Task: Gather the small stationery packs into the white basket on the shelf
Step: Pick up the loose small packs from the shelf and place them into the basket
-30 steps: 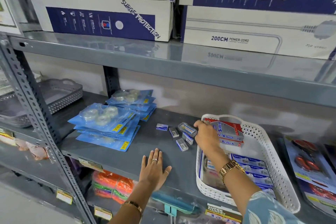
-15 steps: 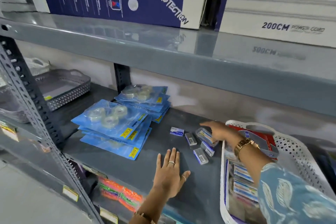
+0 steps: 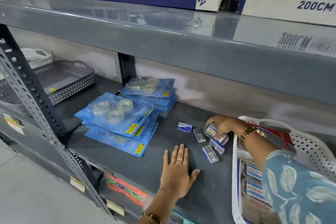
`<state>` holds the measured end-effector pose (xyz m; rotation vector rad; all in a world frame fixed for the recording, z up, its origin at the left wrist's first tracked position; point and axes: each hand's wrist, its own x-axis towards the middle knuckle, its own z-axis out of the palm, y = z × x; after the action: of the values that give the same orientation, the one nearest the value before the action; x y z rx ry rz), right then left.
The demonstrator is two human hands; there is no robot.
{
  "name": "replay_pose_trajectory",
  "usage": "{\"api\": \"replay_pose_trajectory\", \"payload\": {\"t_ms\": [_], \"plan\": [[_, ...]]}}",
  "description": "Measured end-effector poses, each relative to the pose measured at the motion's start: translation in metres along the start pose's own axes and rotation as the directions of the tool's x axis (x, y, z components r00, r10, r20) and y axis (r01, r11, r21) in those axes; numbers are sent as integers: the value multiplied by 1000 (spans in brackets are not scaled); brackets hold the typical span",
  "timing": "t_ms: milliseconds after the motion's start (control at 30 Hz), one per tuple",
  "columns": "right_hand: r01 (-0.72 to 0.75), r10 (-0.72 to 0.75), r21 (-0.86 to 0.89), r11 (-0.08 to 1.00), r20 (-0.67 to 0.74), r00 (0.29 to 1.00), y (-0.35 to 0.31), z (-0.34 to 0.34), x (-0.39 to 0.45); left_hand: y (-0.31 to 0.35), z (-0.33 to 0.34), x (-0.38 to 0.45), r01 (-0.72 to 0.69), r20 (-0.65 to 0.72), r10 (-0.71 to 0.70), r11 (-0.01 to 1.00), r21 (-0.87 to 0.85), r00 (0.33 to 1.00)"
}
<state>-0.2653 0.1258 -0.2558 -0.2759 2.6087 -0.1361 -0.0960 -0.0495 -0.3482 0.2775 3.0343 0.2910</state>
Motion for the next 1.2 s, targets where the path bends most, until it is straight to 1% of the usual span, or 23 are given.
{"api": "replay_pose_trajectory", "payload": {"t_ms": [167, 267, 333, 433, 567, 600, 667, 733, 767, 833, 900, 967, 1000, 1067, 1100, 1133, 1200], "plan": [[62, -46, 169, 984, -101, 994, 7, 2, -11, 0, 0, 0, 3, -1, -3, 1000, -11, 1000], [112, -36, 300, 947, -246, 968, 7, 4, -23, 1, -2, 0, 8, 9, -8, 1000, -1, 1000], [132, 12, 392, 911, -343, 939, 3, 6, -35, 1, -3, 0, 16, 30, -16, 1000, -1, 999], [146, 86, 489, 860, -421, 903, -7, 10, -52, 3, -4, 0, 28, 53, -28, 1000, -1, 998], [130, 162, 539, 832, -460, 873, -18, 19, -75, 6, -9, 1, 60, 91, -60, 998, -2, 994], [136, 183, 573, 808, -464, 867, -19, 21, -80, 7, -10, 1, 71, 100, -70, 997, -7, 992], [153, 253, 669, 727, -468, 847, -20, 27, -91, 10, -14, 0, 95, 120, -92, 995, -16, 989], [175, 338, 763, 622, -464, 819, -17, 33, -106, 15, -17, -2, 112, 138, -108, 994, -18, 985], [188, 383, 815, 548, -444, 810, -15, 36, -113, 17, -19, -3, 117, 144, -114, 993, -11, 983], [216, 471, 919, 330, -359, 806, -8, 43, -132, 23, -23, -7, 110, 153, -110, 994, 10, 982], [228, 528, 969, 96, -244, 814, 2, 50, -154, 27, -25, -11, 90, 157, -96, 995, 46, 983], [234, 560, 970, -58, -163, 812, 14, 59, -176, 31, -26, -16, 63, 160, -74, 995, 73, 984], [241, 572, 964, -109, -138, 808, 20, 65, -187, 33, -27, -19, 54, 164, -67, 995, 82, 984], [231, 583, 960, -160, -97, 807, 27, 77, -206, 35, -28, -24, 52, 175, -66, 995, 84, 982], [215, 583, 963, -162, -82, 808, 28, 83, -213, 36, -28, -26, 58, 182, -71, 995, 79, 981], [192, 587, 972, -138, -76, 806, 29, 89, -220, 38, -29, -29, 61, 189, -74, 995, 74, 979], [109, 611, 993, -47, -58, 790, 29, 101, -226, 40, -29, -34, 63, 201, -76, 996, 68, 977]]}}
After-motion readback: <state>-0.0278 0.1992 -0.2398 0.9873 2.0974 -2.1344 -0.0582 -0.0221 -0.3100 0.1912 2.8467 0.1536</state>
